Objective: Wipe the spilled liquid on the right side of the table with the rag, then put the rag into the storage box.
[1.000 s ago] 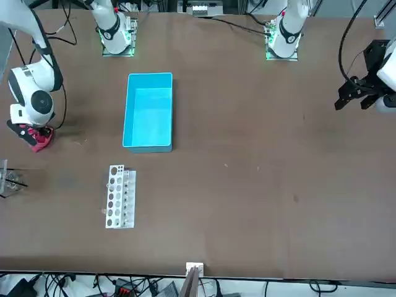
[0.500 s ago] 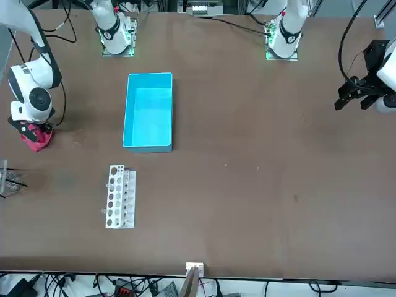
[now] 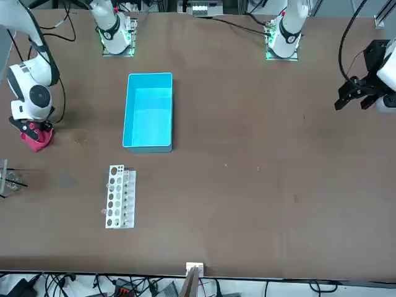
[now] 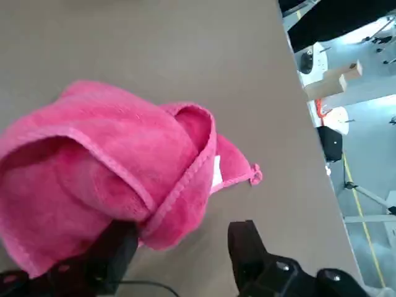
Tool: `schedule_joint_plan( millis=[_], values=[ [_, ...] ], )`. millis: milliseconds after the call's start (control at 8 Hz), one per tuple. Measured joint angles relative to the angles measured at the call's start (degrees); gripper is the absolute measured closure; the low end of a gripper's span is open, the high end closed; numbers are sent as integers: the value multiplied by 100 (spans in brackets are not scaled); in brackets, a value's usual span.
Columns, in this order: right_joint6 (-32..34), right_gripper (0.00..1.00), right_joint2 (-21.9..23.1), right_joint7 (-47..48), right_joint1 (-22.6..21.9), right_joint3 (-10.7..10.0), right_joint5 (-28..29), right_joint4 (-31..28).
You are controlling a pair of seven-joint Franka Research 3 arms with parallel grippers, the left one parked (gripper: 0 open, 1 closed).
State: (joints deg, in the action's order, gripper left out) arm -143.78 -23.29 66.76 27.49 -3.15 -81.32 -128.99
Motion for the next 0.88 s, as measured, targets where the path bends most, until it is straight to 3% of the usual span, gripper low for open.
schedule_joint_plan(
  millis=[125, 250, 500, 875],
  values=[
    [-31, 15, -16, 0, 35, 0, -6, 0],
    [-40, 26, -14, 4, 35, 9, -6, 5],
    [-68, 66, -12, 175, 23, 45, -6, 21],
    [-72, 98, -9, 358, 2, 113, -6, 23]
  ],
)
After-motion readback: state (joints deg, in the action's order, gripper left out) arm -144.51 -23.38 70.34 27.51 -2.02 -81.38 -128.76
